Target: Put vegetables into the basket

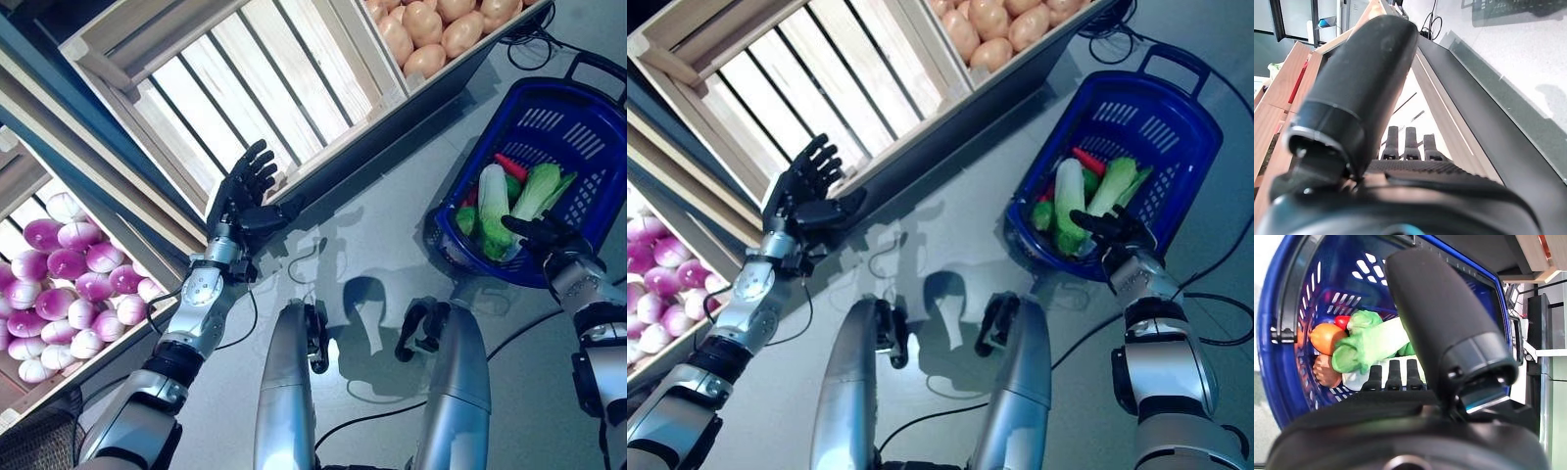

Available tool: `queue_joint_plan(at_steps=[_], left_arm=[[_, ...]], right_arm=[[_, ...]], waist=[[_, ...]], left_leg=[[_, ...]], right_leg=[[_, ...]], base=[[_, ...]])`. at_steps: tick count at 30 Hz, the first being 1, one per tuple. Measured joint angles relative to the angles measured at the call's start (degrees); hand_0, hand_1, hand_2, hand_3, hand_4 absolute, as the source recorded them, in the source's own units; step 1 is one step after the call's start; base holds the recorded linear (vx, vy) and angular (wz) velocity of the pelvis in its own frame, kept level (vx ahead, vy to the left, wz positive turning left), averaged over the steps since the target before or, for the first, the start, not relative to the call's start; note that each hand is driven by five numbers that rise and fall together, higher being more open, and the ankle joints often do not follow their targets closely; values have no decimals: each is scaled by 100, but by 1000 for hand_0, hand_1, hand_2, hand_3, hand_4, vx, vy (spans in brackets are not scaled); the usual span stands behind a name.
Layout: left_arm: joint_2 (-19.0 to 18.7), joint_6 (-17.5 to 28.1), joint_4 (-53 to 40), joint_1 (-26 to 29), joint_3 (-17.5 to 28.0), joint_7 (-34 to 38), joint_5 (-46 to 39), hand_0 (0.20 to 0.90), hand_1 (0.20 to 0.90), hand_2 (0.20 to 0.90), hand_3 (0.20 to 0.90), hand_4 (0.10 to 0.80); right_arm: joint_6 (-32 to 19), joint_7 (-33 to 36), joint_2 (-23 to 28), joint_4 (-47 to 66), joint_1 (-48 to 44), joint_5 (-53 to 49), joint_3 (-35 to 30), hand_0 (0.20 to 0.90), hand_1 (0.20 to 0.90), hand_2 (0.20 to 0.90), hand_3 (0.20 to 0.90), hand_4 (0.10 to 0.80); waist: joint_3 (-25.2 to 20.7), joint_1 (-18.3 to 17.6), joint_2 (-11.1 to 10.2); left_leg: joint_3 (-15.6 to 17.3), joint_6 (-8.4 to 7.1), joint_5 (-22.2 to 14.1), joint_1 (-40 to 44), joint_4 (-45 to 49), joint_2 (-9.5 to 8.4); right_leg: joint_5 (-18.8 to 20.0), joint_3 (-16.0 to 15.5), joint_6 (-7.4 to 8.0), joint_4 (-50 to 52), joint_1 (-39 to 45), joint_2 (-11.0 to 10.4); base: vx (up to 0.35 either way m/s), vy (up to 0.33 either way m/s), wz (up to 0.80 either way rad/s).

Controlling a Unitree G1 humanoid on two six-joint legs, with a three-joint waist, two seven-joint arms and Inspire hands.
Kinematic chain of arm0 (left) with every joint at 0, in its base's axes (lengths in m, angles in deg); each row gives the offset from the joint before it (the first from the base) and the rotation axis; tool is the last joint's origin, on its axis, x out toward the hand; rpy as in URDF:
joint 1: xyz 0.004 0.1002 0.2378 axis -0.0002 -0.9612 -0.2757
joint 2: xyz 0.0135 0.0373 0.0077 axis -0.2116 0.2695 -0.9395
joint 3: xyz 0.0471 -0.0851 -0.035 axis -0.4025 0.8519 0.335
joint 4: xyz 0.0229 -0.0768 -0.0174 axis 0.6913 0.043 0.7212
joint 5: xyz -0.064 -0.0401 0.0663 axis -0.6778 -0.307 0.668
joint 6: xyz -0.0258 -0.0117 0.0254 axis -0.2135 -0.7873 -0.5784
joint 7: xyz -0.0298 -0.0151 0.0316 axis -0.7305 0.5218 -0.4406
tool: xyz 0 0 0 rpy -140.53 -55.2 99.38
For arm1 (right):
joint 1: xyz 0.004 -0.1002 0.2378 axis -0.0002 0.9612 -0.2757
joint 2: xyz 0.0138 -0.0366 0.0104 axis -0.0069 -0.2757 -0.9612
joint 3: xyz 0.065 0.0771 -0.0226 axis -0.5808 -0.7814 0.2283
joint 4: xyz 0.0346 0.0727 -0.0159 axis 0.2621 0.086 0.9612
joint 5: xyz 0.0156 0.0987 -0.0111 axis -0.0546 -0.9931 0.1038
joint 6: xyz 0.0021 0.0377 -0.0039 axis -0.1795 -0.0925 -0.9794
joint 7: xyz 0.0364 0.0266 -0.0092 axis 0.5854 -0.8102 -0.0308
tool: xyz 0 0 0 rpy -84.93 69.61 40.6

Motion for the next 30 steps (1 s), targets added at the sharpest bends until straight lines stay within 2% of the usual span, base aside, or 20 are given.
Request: queue_joint_plan(at_steps=[5,9,11,14,16,18,20,22,24,30], left_arm=[[25,7,-2,-66,-31,-195,-10,900,900,900,900,800],[121,28,9,-232,-22,-253,3,900,900,900,900,800],[175,34,15,-472,-12,-280,9,900,900,900,900,800],[438,34,208,-798,111,-306,54,900,900,900,900,800],[616,34,267,-966,205,-306,211,900,900,900,900,800],[866,34,447,-1317,265,-283,509,900,900,900,900,800],[989,-6,533,-1547,266,-256,766,900,900,900,900,800],[1197,-28,713,-2000,303,-265,1013,900,900,900,900,800],[1449,-43,1107,-2289,339,-270,1195,900,900,900,900,800],[1880,-307,2318,-2835,742,-300,1461,900,900,900,900,800]], right_arm=[[-237,2,-13,254,227,15,-1,900,900,900,900,800],[-549,0,-197,920,909,11,-10,900,900,900,900,800],[-710,2,-523,1246,1348,37,-16,900,900,900,900,800],[-1022,107,-1243,1906,2031,266,-28,900,900,900,900,800],[-1105,184,-1548,2257,2371,394,-33,900,900,900,900,800],[-1150,184,-1939,2555,2866,681,39,900,900,900,900,800],[-1149,184,-2084,2660,3188,899,166,900,900,900,900,800],[-1150,183,-2281,2699,3713,970,304,900,900,900,900,800],[-1191,186,-2417,2698,4176,1144,409,900,900,900,900,800],[-1145,182,-2900,2697,4812,1414,862,900,900,900,900,800]], waist=[[-8,-36,-14],[-35,-41,-67],[-96,-53,-165],[-288,-73,-296],[-401,-60,-327],[-798,-74,-340],[-1011,-66,-350],[-1475,-62,-330],[-1879,-67,-300],[-2301,-89,-340]], left_leg=[[135,2,55,768,-633,10],[253,-79,319,1595,-1646,-4],[363,-133,547,2327,-2502,-35],[496,-272,1011,3442,-3933,-97],[573,-320,1213,3959,-4586,-108],[634,-354,1489,4566,-5447,-112],[690,-380,1722,5085,-6102,-131],[796,-408,1995,5768,-6973,-145],[807,-411,2143,6180,-7528,-182],[927,-397,2207,6613,-7978,-311]], right_leg=[[96,-43,100,-605,719,79],[342,-204,160,-1540,1538,211],[526,-326,210,-2280,2228,301],[860,-474,273,-3524,3254,549],[1026,-514,292,-4106,3717,691],[1270,-620,302,-4890,4275,871],[1462,-648,351,-5506,4763,1009],[1750,-682,436,-6420,5442,1226],[1953,-741,530,-7057,5887,1344],[2346,-657,687,-8024,6494,1413]], base=[[47,43,-9],[123,24,-4],[131,14,-8],[150,6,-11],[171,23,-14],[228,40,-12],[188,26,-7],[158,30,-8],[99,30,2],[27,15,-5]])
